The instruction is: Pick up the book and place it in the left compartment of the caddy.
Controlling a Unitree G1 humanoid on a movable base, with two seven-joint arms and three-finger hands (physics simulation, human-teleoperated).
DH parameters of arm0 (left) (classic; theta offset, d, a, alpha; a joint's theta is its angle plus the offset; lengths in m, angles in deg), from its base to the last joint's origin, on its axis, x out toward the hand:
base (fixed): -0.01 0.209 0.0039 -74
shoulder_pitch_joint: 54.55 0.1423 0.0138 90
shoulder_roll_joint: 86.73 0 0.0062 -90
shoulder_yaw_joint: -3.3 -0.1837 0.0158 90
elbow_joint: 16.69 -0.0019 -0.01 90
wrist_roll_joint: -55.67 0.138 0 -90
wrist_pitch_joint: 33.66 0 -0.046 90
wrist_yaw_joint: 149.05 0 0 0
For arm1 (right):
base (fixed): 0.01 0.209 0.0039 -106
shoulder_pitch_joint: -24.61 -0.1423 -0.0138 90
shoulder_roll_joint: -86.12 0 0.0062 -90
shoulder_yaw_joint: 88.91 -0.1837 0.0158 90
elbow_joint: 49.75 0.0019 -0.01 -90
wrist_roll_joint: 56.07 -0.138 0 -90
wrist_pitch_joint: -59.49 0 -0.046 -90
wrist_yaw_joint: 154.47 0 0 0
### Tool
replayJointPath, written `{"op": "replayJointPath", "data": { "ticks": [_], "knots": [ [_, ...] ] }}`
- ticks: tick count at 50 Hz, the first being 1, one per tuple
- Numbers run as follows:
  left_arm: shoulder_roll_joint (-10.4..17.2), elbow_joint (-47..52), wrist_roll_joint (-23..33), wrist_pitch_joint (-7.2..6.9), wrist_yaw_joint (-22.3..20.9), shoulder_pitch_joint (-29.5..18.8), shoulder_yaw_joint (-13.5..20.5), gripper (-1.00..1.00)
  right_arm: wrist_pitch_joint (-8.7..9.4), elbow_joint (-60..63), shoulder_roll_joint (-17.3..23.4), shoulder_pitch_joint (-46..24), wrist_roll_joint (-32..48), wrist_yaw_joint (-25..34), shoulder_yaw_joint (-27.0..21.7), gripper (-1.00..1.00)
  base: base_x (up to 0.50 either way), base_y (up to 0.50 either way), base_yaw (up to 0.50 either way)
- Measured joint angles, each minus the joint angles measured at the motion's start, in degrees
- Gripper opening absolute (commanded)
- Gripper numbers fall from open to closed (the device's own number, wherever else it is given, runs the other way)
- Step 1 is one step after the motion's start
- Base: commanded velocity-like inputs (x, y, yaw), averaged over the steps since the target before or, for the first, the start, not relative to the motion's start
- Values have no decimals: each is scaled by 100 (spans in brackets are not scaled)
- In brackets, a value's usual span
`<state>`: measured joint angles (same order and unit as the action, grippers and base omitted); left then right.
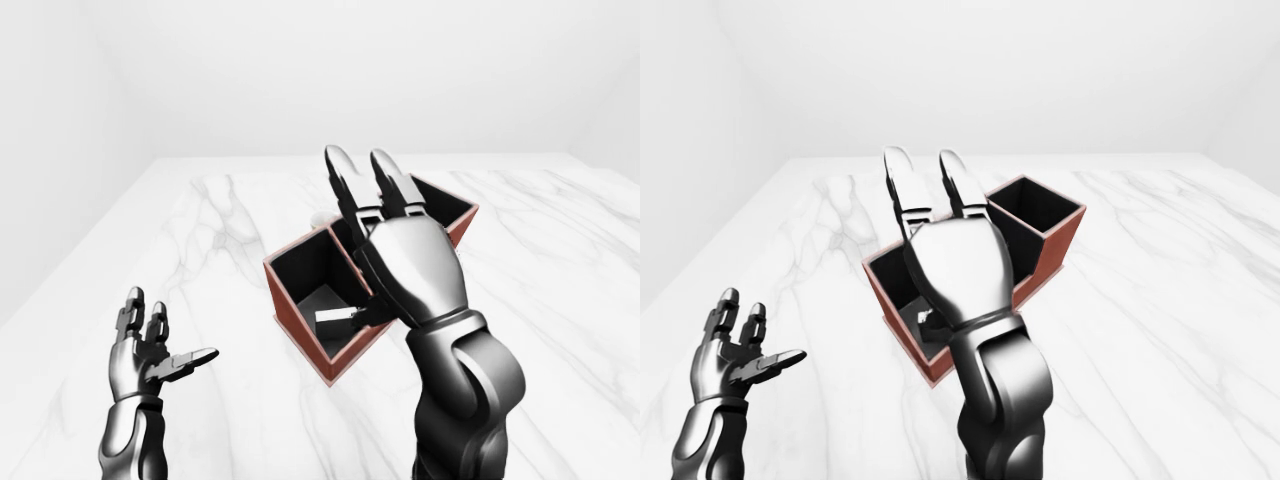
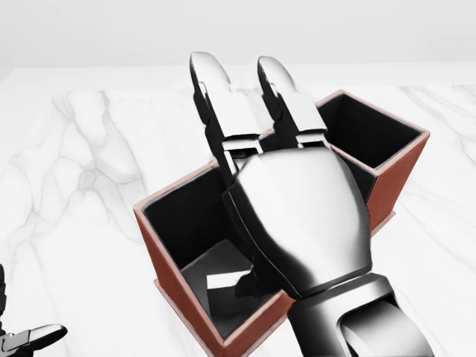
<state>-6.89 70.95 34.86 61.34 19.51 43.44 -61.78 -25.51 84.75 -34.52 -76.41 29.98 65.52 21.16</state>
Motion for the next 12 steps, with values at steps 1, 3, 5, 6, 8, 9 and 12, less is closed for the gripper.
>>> {"op": "replayJointPath", "data": {
  "ticks": [1,3,5,6,8,9,12],
  "knots": [
    [-3,15,1,0,-1,5,1,100,0,108,-82,-97,153,0,-54,100,0,0,0],
    [-11,47,2,0,-3,15,3,100,0,309,-260,-263,417,0,-159,100,0,0,0],
    [-19,82,4,0,-5,26,6,100,0,482,-437,-405,632,0,-273,100,0,0,0],
    [-23,100,5,0,-7,31,8,100,0,557,-516,-472,722,0,-334,100,0,0,0],
    [-33,136,8,0,-11,43,12,100,0,696,-536,-590,870,0,-454,100,0,0,0],
    [-38,153,9,0,-14,49,14,100,0,759,-536,-640,935,0,-513,100,0,0,0],
    [-53,201,13,0,-22,67,21,100,0,928,-536,-761,1091,0,-667,100,0,0,0]
  ]
}}
